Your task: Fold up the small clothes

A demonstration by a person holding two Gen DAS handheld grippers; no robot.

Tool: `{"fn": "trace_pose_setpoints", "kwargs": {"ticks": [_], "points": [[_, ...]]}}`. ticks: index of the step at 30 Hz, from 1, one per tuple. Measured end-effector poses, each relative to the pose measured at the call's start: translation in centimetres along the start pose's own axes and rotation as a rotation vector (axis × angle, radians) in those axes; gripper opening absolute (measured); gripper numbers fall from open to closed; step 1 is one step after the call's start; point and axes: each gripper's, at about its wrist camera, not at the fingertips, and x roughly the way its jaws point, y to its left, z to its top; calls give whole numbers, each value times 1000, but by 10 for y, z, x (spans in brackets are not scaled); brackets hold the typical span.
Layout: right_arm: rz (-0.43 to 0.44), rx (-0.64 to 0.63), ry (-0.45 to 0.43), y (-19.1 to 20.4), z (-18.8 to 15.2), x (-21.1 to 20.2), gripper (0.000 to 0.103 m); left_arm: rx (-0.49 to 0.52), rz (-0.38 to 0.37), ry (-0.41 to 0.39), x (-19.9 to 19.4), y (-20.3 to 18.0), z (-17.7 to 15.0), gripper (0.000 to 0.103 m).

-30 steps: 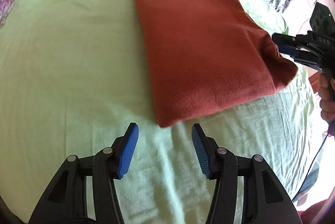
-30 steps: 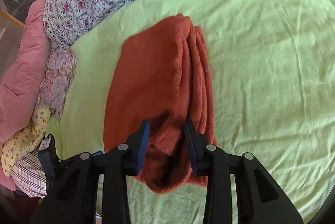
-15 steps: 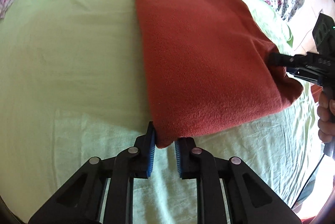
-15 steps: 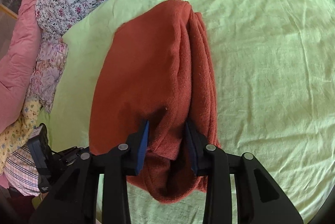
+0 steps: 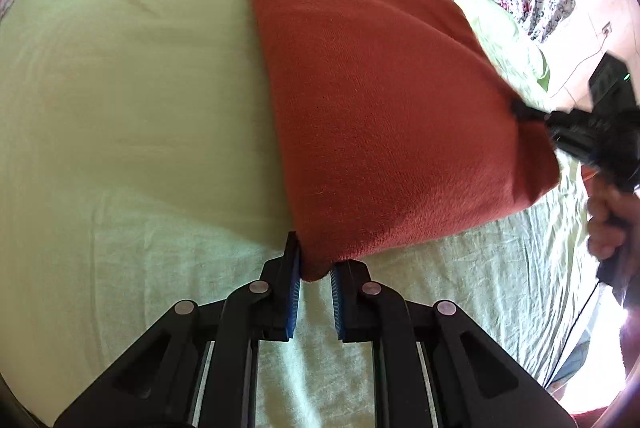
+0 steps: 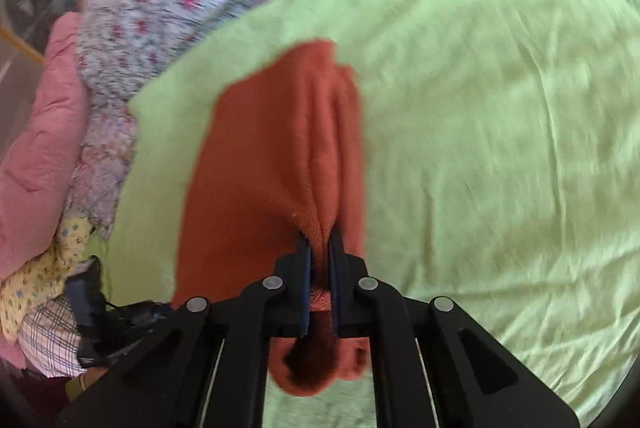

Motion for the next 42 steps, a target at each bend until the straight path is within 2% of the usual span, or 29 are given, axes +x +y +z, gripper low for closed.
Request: {"fn": "trace_pose_setpoints", "kwargs": {"ticks": [4,8,11,12,14,16,18,19,21,25,28,32,33,35,37,39,42], "points": [[-22,-7,-5,-8,-8,8,8,2,-6,25,7,2,5,12],[-54,-5,-18,-7,-2,11,8,9,-19,44,10,2,6,12],[-69,11,10,-7,-1,14,11,-10,-72,90,4,9,5,13],[-71,21,17,-10,-1,12,15,-9,-84,92,-1,10,5,17],[-74,37,15,-8,1,5,34,-6,-115,77,-15,14,7,29],[-78,34,-1,-6,4,-1,42,-22,-137,56,-25,17,12,57],[-49,47,-19,-4,11,-3,51,-48,-148,32,-30,23,24,64],[-34,55,-28,-3,15,-2,53,-69,-164,24,-29,27,32,68],[-1,69,-34,-2,23,5,54,-121,-174,20,-21,35,48,71],[2,59,-8,0,34,29,54,-197,-212,54,8,45,78,71],[3,68,23,-8,40,43,54,-196,-188,61,28,44,93,71],[68,105,50,-13,44,57,53,-207,-219,59,51,40,107,68],[80,105,63,-12,45,61,50,-209,-233,56,55,41,111,61],[101,106,96,-8,45,70,34,-226,-227,44,62,40,114,51],[109,126,107,-6,44,74,27,-232,-234,26,60,38,113,31],[109,127,98,-2,44,69,25,-222,-251,1,47,37,110,23],[132,118,75,10,43,58,24,-199,-281,-55,15,36,104,21]]}}
